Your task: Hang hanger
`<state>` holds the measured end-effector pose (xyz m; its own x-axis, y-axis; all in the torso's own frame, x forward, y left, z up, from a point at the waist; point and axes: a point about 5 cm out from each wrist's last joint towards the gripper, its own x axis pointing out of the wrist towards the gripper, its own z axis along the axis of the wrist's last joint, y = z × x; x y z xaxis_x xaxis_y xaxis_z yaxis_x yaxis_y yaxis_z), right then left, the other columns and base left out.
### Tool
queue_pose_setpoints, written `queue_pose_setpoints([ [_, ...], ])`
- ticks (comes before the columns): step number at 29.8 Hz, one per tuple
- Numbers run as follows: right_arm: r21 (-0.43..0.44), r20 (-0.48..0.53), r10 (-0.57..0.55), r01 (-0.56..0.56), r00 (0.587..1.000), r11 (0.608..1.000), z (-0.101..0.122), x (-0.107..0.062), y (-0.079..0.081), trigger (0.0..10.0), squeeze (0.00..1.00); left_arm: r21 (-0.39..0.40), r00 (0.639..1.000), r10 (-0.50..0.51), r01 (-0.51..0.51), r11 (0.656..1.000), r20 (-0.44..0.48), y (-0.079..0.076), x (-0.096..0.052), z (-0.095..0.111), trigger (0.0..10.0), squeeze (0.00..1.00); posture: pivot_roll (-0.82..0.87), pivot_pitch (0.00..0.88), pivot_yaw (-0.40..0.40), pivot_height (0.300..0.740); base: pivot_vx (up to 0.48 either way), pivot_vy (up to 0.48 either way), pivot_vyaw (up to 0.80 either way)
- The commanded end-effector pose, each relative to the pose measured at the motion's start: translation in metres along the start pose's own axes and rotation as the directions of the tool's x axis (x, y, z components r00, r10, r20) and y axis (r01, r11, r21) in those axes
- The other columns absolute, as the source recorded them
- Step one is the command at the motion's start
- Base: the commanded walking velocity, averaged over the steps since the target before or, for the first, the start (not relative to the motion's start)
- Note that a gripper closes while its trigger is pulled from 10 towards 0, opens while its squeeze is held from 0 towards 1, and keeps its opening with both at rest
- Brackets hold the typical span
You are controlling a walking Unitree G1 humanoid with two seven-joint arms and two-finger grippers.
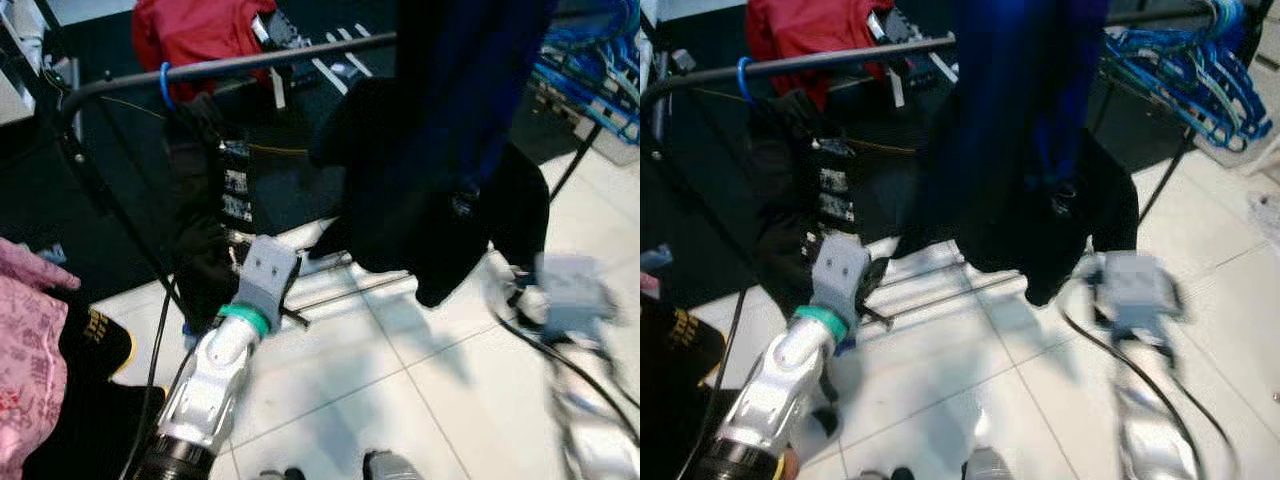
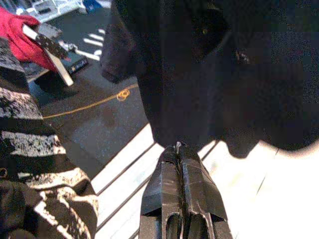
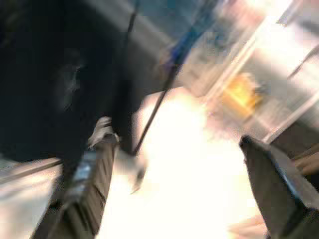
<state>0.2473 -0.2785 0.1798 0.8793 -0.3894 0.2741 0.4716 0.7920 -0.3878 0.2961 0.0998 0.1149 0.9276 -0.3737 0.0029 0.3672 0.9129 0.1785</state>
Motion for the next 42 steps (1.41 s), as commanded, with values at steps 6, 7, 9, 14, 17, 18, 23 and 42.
queue_pose_setpoints([
  [6,-0.008,0.691,-0.055,0.083,0.721,0.996,0.177,-0.004,-0.019,10.0,0.0,0.014,0.999,-0.05,0.05,0.999,-0.004,-0.005,0.007,0.002,10.0,0.0,-0.34,0.116,0.156,0.74,0.0,0.0,0.0],
  [7,-0.004,0.744,-0.01,0.019,0.668,1.0,0.198,-0.008,-0.011,10.0,0.0,0.015,0.999,-0.051,0.051,0.999,0.0,-0.005,0.008,0.004,10.0,0.0,-0.34,0.123,0.159,0.74,0.0,0.0,0.0],
  [9,0.003,0.756,0.141,-0.219,0.639,0.976,0.209,-0.01,0.014,10.0,0.0,0.018,0.999,-0.053,0.053,0.998,-0.001,-0.004,0.007,0.004,10.0,0.0,-0.33,0.126,0.16,0.74,0.0,0.0,0.0],
  [14,0.095,0.681,0.281,-0.462,0.677,0.882,0.193,-0.012,0.043,10.0,0.0,0.026,0.999,-0.054,0.054,0.998,-0.009,-0.003,0.0,0.002,10.0,0.0,-0.29,0.134,0.153,0.74,0.0,0.0,0.0],
  [17,0.176,0.621,0.226,-0.414,0.75,0.893,0.174,-0.013,0.042,10.0,0.0,0.033,0.999,-0.049,0.05,0.998,-0.015,0.0,-0.005,0.002,10.0,0.0,-0.27,0.142,0.148,0.74,0.0,0.0,0.0],
  [18,0.213,0.585,0.19,-0.375,0.788,0.902,0.165,-0.016,0.041,10.0,0.0,0.038,0.999,-0.044,0.045,0.998,-0.019,0.002,-0.008,0.002,10.0,0.0,-0.26,0.16,0.15,0.74,0.0,0.0,0.0],
  [23,0.325,0.44,0.182,-0.345,0.879,0.88,0.139,-0.038,0.053,10.0,0.0,0.056,0.999,-0.044,0.045,0.997,-0.026,0.007,-0.012,0.003,10.0,0.0,-0.24,0.172,0.166,0.74,0.0,0.0,0.0],
  [42,0.418,0.45,0.314,-0.508,0.836,0.753,0.146,-0.065,0.072,10.0,0.0,0.062,0.995,-0.101,0.102,0.993,-0.02,0.0,-0.003,0.009,10.0,0.0,-0.26,0.169,0.198,0.74,0.0,0.0,0.0],
])
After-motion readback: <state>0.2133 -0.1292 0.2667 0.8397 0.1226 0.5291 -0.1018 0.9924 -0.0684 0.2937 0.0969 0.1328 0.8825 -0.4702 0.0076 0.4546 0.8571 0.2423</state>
